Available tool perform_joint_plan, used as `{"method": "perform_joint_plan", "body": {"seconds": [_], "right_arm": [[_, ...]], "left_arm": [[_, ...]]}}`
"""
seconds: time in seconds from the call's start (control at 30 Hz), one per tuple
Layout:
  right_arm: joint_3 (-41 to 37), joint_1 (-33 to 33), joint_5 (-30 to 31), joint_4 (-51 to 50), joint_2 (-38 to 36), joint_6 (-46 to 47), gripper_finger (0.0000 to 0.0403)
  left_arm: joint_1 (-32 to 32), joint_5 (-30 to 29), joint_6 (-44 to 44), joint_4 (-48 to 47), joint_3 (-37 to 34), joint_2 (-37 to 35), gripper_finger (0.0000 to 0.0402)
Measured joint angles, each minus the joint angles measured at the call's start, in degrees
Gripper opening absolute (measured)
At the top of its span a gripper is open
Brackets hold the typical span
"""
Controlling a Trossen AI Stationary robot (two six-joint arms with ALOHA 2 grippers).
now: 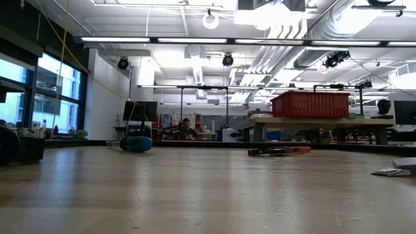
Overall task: Coil cords
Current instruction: Coil the black wire onto the black spool
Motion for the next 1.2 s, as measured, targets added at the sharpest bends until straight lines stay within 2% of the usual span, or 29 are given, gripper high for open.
{"method": "perform_joint_plan", "body": {"seconds": [0.1, 0.2, 0.3, 0.6, 0.73, 0.9, 1.0, 1.2], "right_arm": [[0.0, -0.6, 3.1, -1.3, -1.9, -1.5, 0.0000], [0.0, -1.9, 3.8, -1.1, -3.0, -2.3, 0.0000], [0.0, -3.3, 3.8, -0.9, -3.2, -2.4, 0.0000], [0.0, -7.3, 2.5, 1.6, -1.2, -3.5, 0.0000], [0.0, -8.6, 0.2, 2.6, 0.7, -3.6, 0.0000], [0.0, -8.7, -0.8, 3.0, 3.6, -3.5, 0.0000], [0.1, -8.7, -1.7, 4.3, 5.0, -3.2, 0.0000], [0.0, -8.8, -2.0, 7.3, 5.5, -2.2, 0.0000]], "left_arm": [[-1.0, 2.2, -0.5, -5.2, 0.0, -0.1, 0.0001], [-2.7, 3.4, -1.4, -7.1, 0.0, 0.4, 0.0001], [-5.0, 4.7, -2.3, -7.1, 0.0, 2.1, 0.0001], [-13.1, 14.8, -4.8, -3.4, 0.0, 11.1, 0.0001], [-15.9, 19.8, -9.9, 7.9, 0.0, 15.8, 0.0001], [-17.6, 25.4, -23.7, 34.8, -0.1, 20.8, 0.0001], [-17.7, 25.6, -31.6, 50.7, -0.1, 22.5, 0.0001], [-16.8, 24.4, -34.3, 56.4, -0.1, 23.1, 0.0001]]}}
